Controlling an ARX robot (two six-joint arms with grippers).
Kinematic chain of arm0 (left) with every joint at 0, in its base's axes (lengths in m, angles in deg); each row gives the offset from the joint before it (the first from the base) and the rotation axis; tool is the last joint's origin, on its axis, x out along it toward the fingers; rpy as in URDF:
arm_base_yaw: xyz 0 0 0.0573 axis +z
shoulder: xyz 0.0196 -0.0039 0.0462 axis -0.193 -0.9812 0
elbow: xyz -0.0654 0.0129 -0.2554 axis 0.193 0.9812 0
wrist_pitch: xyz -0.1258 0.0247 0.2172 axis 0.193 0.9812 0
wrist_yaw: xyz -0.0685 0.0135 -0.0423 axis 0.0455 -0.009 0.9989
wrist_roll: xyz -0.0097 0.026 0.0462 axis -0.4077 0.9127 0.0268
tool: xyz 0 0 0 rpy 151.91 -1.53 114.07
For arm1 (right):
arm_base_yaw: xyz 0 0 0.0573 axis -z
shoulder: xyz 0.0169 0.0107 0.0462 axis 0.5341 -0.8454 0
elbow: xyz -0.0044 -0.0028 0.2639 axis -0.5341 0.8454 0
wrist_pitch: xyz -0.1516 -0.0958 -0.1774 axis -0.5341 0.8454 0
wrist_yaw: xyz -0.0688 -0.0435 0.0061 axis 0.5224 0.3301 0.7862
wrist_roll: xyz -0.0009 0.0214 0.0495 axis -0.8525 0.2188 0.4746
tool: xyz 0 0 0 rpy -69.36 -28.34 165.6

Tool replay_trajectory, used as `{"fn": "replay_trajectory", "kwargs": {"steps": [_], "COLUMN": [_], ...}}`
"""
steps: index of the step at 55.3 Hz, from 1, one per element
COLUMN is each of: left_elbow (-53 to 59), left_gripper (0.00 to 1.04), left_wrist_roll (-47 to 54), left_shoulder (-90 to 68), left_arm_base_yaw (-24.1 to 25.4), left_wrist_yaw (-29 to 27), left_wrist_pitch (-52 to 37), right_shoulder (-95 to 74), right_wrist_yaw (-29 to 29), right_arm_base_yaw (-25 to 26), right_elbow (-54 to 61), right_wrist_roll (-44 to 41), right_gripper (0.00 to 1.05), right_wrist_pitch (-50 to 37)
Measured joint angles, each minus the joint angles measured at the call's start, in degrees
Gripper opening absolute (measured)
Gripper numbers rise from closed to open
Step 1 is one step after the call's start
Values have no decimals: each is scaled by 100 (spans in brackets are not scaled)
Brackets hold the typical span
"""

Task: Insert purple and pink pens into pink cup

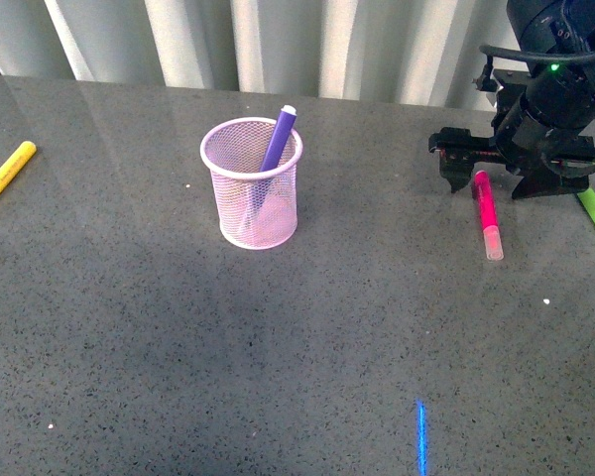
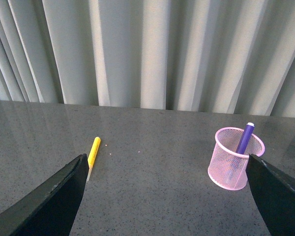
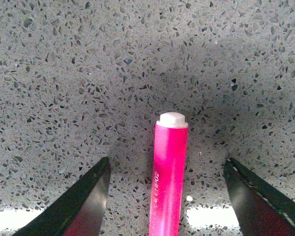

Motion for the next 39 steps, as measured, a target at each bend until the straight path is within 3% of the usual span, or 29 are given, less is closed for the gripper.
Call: {"fn": "replay_trajectory", "kwargs": {"steps": [15,29,39], "left_elbow": [0,0,0], "left_gripper": [98,98,98], "left_wrist_roll": [0,0,0], "left_shoulder": [0,0,0], "left_arm_base_yaw": [0,0,0], "left_wrist_yaw": [0,0,0], "left_wrist_pitch": [0,0,0], "right_shoulder": [11,208,466], "right_wrist_yaw": [-90,-59,-7], "right_arm_base_yaw": [-28,-24,-28], "right_elbow": [98,555,1200], "right_wrist_roll": [105,111,-79], "right_gripper": [13,12,12], "right_wrist_pitch": [-258,-835,-1768]}}
